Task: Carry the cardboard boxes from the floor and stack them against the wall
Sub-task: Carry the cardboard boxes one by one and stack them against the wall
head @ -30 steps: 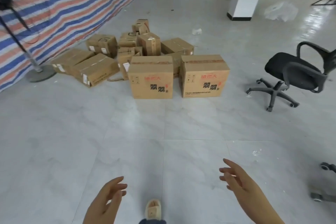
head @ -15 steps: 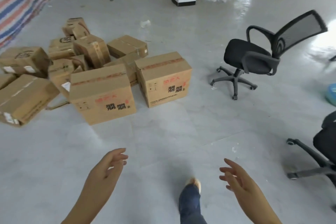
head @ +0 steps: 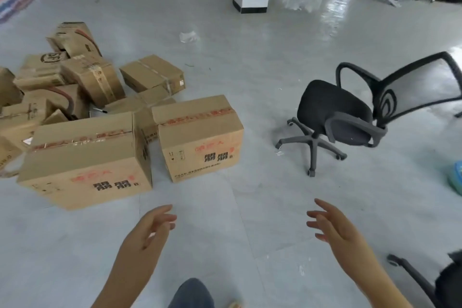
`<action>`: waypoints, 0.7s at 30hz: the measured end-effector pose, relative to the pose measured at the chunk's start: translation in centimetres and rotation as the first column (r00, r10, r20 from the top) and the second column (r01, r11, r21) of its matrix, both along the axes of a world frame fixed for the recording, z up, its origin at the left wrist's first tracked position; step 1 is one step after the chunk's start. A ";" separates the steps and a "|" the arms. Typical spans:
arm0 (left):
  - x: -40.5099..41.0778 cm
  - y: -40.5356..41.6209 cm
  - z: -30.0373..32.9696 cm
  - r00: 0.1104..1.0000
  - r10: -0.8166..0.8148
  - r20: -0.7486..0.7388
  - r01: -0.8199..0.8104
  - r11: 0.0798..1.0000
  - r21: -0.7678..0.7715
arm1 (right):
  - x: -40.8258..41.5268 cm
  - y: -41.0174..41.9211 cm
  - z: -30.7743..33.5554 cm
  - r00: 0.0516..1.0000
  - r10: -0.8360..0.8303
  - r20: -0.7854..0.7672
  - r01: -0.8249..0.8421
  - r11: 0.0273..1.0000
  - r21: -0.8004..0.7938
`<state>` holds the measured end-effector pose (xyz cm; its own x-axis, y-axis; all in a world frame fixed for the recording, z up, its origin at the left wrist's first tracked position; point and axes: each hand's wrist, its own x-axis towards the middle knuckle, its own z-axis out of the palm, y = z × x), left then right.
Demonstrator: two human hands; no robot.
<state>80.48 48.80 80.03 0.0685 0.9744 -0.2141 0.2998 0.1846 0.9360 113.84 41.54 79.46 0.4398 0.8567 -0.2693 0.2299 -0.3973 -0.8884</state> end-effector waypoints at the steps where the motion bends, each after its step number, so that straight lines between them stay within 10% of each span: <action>1: 1.0 1.6 0.0 1.000 0.009 0.003 -0.009 1.000 -0.015 | 0.9 2.0 -0.1 1.000 0.017 0.006 -0.017 1.000 -0.002; 15: 11.8 36.8 -3.1 0.999 0.043 -0.006 -0.043 0.998 -0.040 | 13.1 34.4 -0.9 0.998 -0.053 0.014 0.053 0.999 0.003; 21: 15.8 47.9 -2.4 0.996 0.091 -0.013 -0.092 0.995 -0.026 | 16.4 50.6 -0.5 0.983 0.180 0.033 -0.179 0.983 -0.047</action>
<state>96.25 96.67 77.66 -0.0232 0.9705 -0.2399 0.2913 0.2361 0.9271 130.22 92.11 78.92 0.2904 0.9104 -0.2947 0.3337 -0.3850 -0.8605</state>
